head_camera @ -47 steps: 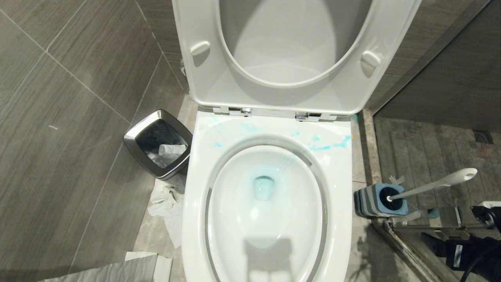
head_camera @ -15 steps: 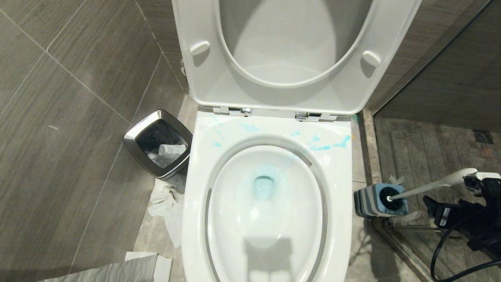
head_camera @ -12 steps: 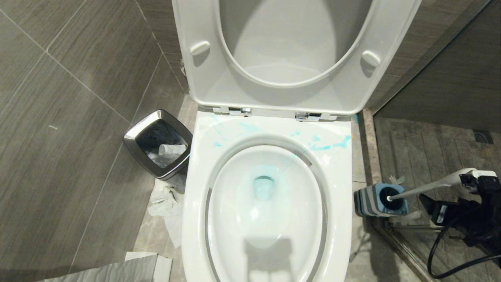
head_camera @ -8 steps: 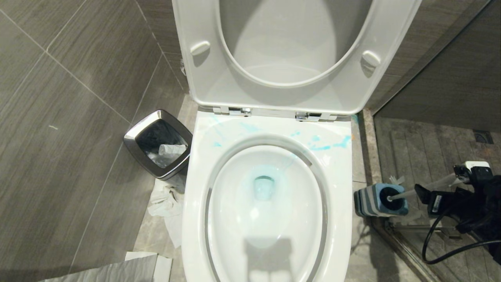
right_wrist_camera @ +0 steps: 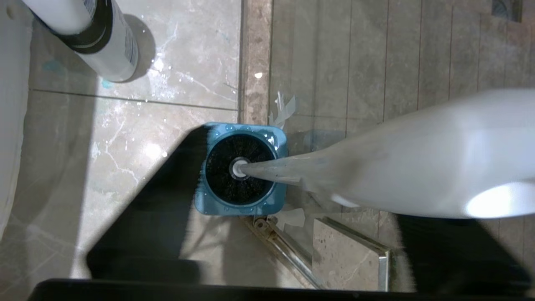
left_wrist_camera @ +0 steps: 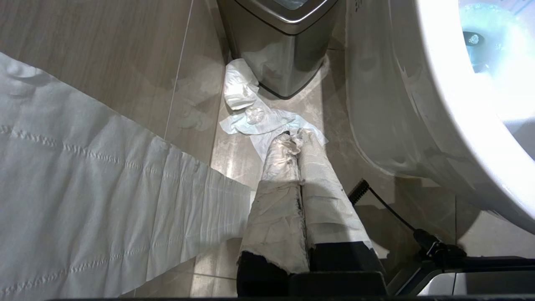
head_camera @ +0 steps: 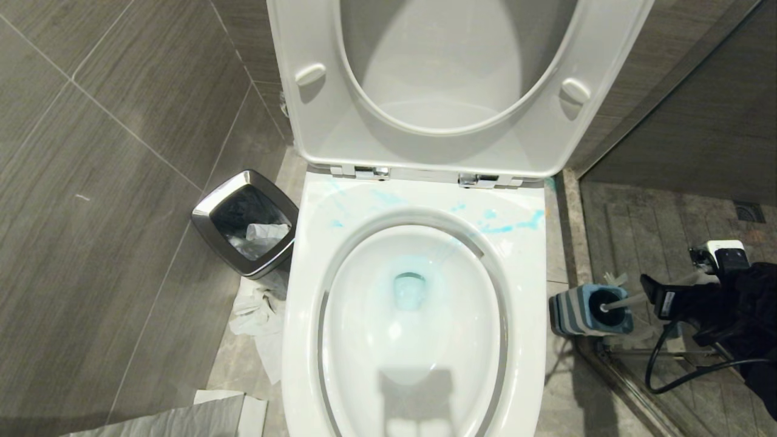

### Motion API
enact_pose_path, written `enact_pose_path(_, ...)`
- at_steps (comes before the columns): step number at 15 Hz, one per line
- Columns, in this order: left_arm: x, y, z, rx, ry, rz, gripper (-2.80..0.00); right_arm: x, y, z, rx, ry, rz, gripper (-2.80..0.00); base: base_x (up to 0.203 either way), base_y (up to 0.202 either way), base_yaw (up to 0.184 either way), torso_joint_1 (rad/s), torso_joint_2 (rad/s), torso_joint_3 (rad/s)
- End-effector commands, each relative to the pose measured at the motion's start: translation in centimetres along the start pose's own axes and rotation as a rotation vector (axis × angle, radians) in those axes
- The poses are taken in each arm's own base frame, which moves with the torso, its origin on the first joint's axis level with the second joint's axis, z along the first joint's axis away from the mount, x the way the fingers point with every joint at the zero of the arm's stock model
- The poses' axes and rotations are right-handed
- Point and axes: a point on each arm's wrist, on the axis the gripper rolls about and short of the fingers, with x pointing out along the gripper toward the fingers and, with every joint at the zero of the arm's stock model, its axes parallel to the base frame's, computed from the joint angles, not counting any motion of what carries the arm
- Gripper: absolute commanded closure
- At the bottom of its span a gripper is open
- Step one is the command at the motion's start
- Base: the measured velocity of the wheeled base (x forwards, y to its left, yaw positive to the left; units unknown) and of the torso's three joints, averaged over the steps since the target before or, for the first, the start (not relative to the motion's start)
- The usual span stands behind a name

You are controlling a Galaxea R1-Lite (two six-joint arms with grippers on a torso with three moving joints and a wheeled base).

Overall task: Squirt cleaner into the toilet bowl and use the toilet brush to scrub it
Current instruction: Scrub the toilet bowl

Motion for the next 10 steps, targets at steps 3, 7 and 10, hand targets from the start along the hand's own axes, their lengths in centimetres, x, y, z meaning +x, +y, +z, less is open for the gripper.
enact_pose_path(3,0.0,0.0,0.0,0.0,0.001,0.0,0.0,0.7,0.1,0.3,0.009,-0.053,-0.005,0.0,0.0,0.0,0.0,0.0,0.0,0.0)
enact_pose_path(7,0.0,0.0,0.0,0.0,0.001,0.0,0.0,1.4,0.1,0.9,0.02,-0.118,-0.007,0.0,0.0,0.0,0.0,0.0,0.0,0.0)
enact_pose_path(10,0.0,0.0,0.0,0.0,0.001,0.0,0.0,1.1,0.0,1.4,0.003,-0.151,-0.012,0.0,0.0,0.0,0.0,0.0,0.0,0.0)
